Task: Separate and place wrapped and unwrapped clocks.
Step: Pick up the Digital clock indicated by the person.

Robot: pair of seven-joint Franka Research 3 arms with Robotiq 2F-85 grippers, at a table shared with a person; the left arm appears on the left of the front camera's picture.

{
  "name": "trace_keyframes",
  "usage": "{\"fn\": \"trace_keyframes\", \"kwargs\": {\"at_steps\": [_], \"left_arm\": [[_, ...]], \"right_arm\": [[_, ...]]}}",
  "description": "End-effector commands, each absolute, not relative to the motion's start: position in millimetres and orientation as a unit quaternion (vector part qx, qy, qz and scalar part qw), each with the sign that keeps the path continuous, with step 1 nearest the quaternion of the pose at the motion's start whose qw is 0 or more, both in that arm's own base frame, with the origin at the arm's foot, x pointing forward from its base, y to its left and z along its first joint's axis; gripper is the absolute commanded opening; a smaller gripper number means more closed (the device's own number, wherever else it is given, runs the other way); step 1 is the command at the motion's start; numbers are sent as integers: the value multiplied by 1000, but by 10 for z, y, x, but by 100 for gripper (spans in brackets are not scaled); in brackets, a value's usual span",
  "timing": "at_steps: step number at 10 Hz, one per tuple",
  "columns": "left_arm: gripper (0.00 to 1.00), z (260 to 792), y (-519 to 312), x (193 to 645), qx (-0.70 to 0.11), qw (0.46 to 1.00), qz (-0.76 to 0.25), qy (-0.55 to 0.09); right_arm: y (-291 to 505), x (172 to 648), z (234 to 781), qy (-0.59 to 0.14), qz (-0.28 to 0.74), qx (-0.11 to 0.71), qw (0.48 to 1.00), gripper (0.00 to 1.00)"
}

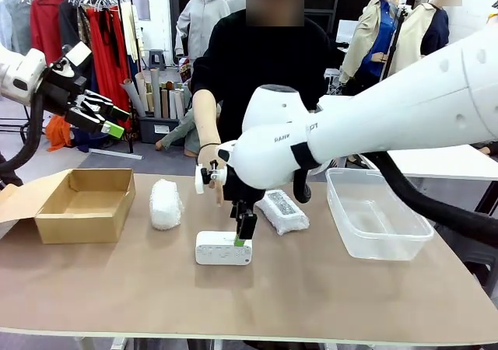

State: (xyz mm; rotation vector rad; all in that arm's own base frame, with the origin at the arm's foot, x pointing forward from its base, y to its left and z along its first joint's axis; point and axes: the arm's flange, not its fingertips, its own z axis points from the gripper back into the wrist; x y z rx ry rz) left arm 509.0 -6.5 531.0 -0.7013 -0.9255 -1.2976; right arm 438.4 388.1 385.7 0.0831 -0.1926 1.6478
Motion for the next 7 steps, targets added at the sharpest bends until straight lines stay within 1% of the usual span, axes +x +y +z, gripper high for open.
{"fn": "trace_keyframes", "kwargs": {"at_steps": [1, 2, 7], "left_arm": [[100, 5322, -66, 5084, -308, 643, -571, -408], [100, 5322, -66, 5084, -308, 643, -571, -408], [100, 5322, -66, 5084, -308, 643, -571, -408]], "right_arm": [[4035, 4425, 3814, -99, 728, 8, 678, 100], [4104, 4421, 3739, -104, 722, -6, 684, 100], [4167, 4503, 3496, -92, 713, 2, 695, 100]]}}
